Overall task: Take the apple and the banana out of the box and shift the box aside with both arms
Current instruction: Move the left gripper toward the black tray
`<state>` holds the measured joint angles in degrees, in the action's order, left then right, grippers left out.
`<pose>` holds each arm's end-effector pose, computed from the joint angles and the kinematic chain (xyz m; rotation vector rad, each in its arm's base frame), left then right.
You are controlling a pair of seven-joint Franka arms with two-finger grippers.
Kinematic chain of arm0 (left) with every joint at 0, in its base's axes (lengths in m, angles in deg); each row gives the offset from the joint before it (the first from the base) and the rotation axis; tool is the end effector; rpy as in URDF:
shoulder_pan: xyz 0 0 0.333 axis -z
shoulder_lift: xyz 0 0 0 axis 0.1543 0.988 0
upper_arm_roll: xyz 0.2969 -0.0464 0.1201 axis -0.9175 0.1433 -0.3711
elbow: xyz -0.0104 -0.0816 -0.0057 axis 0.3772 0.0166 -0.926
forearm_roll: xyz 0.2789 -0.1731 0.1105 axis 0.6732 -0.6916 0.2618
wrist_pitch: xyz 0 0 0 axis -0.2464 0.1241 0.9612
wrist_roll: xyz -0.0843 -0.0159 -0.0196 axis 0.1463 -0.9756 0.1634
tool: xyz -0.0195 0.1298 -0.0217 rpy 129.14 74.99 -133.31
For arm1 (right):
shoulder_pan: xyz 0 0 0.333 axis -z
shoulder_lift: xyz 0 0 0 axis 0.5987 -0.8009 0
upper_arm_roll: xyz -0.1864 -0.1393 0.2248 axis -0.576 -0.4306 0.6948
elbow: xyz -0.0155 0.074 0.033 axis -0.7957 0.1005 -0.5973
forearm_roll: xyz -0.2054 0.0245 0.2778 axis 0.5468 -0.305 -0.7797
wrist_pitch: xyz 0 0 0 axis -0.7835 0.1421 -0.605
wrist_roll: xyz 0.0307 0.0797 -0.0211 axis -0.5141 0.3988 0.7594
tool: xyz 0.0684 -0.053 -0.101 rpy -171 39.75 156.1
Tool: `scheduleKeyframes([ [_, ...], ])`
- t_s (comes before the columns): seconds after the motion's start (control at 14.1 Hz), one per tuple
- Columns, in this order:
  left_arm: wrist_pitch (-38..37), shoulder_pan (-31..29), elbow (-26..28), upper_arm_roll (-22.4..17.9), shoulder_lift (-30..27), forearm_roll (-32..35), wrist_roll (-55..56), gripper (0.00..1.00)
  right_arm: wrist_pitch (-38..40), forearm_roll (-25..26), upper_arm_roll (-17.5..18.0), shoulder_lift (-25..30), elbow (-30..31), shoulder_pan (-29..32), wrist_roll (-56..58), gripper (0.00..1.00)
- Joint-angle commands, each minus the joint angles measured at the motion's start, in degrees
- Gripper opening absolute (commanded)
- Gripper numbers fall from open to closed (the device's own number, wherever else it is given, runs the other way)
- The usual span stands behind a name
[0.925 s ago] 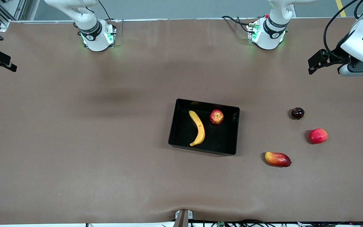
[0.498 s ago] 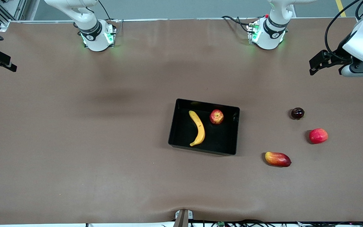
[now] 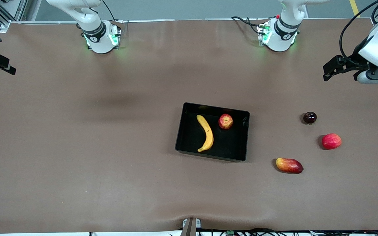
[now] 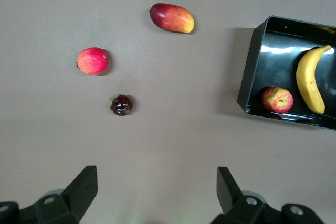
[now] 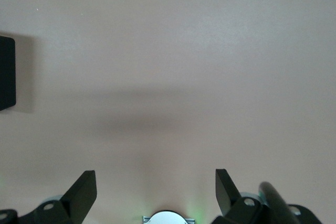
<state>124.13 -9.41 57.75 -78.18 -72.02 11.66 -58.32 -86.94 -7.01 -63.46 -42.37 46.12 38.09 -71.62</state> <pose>0.4793 -0.0602 0.6126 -3.1235 0.0020 0.0154 0.4643 -0.0611 0.6271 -3.0425 0.0170 0.1107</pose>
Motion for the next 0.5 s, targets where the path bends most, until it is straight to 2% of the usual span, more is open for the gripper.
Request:
scheduleKeyframes([
  [0.0,-0.1,0.0,-1.7,0.8,1.4,-0.1,0.6,1.00,-0.2,-1.3,0.8,1.1,1.1,1.5,0.6,1.00],
  [0.43,0.5,0.7,-2.1,1.5,4.1,-0.7,0.6,1.00,-0.2,-1.3,0.8,1.1,1.1,1.6,0.6,1.00],
])
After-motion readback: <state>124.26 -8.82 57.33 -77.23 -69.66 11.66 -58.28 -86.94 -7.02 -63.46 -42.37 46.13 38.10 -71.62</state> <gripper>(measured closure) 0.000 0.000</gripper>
